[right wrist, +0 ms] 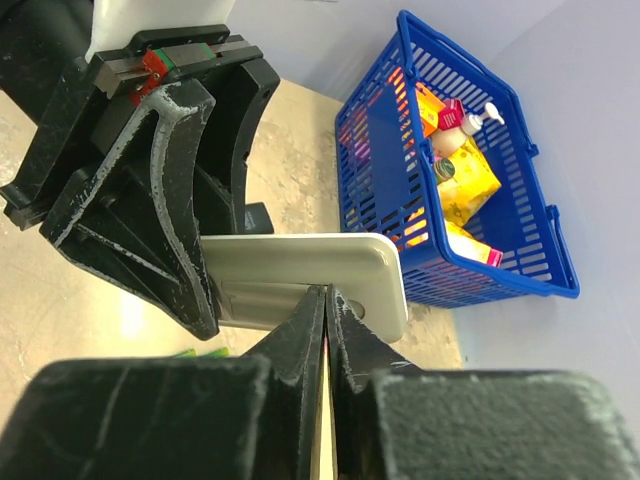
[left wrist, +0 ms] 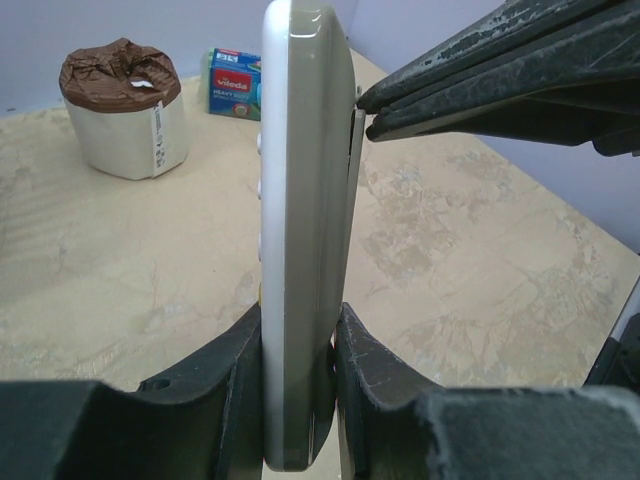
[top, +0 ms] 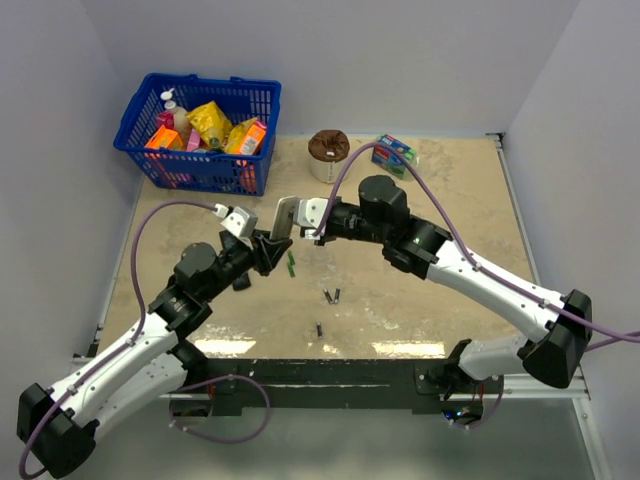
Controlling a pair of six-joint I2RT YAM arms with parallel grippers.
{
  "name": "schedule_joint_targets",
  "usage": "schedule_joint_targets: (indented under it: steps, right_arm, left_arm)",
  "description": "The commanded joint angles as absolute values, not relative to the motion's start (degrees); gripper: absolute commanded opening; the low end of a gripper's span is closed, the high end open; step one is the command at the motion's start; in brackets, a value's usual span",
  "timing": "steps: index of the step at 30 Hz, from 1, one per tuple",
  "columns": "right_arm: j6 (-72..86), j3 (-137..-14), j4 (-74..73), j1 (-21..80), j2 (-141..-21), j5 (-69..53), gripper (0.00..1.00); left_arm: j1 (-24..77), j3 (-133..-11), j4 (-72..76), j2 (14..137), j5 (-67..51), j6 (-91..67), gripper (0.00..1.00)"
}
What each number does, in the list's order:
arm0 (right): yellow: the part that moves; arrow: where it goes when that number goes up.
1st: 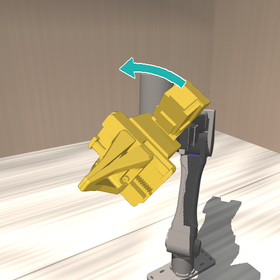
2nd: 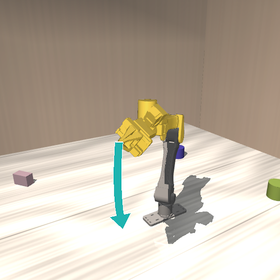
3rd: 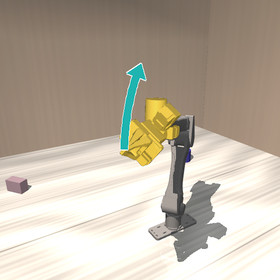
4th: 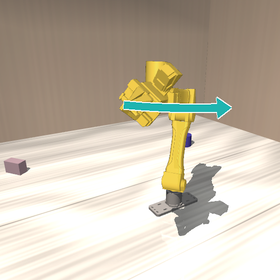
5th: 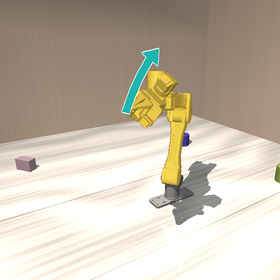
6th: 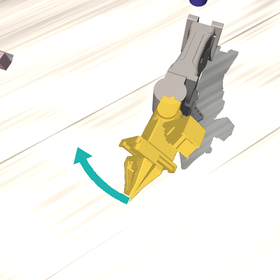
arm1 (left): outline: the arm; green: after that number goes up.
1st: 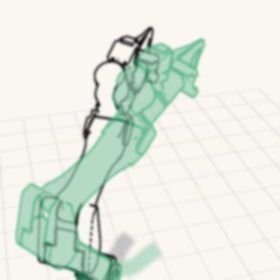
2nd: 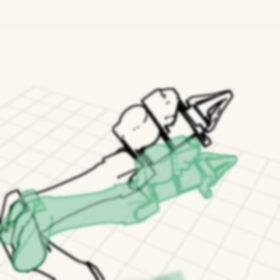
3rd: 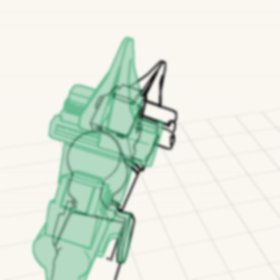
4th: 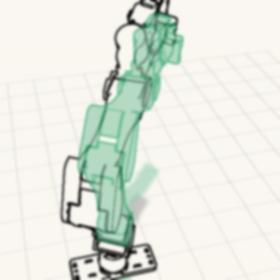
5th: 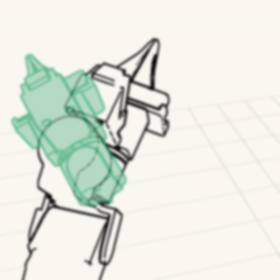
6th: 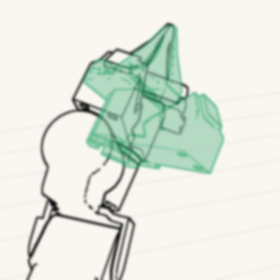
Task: Load the batteries into the remote control
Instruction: Remove the battery cover from the remote control.
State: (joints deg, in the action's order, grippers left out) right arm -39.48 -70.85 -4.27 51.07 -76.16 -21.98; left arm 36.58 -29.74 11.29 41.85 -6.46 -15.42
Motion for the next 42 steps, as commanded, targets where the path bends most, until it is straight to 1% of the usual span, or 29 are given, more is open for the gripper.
schedule_joint_targets:
  steps: [1, 6, 11, 17, 23, 26, 32, 36, 40, 41, 42]
  right_arm:
    - [-37.18, -68.47, -9.49, 52.29, -76.73, -25.14, 0.01]
    - [-36.65, -67.41, -9.75, 52.29, -76.03, -24.87, 0.0]
    - [-35.6, -66.18, -8.35, 52.29, -75.24, -25.05, 0.0]
    - [-34.1, -65.74, -4.66, 52.12, -75.15, -20.75, 0.0]
    - [-30.59, -64.08, -2.82, 49.84, -75.5, -19.78, 0.0]
    - [-28.92, -62.76, -2.81, 48.43, -75.76, -20.21, 0.0]
    - [-25.32, -60.21, -1.14, 45.89, -75.94, -21.18, 0.0]
    - [-22.42, -58.19, -0.53, 44.3, -76.38, -20.39, 0.0]
    - [-19.34, -57.31, -0.26, 43.59, -75.15, -20.48, 0.0]
    - [-18.47, -57.04, 1.65, 43.42, -74.8, -19.96, 0.0]
    - [-16.54, -56.61, 2.02, 43.33, -74.27, -19.43, 0.02]
  left_arm:
    - [37.0, -30.77, 20.48, 40.78, -4.31, -15.47, 0.0]
    - [37.0, -29.97, 19.78, 40.61, -2.29, -16.52, 0.0]
    - [36.91, -29.97, 19.78, 41.13, -2.98, -16.26, 0.0]
    - [36.91, -28.39, 21.26, 43.24, -9.91, -17.66, 0.0]
    - [37.0, -24.09, 23.02, 45.96, -13.44, -20.91, 0.0]
    - [37.0, -23.64, 23.55, 48.07, -15.46, -22.15, 0.0]
    - [37.0, -23.73, 22.5, 53.87, -14.06, -25.66, 0.0]
    - [37.0, -24.43, 22.06, 58.61, -15.38, -26.8, 0.0]
    - [36.91, -24.61, 22.59, 60.64, -15.65, -27.6, 0.0]
    - [37.0, -24.52, 22.67, 60.82, -15.91, -27.68, 0.0]
    - [37.0, -24.7, 22.76, 61.34, -16.0, -27.69, 0.0]
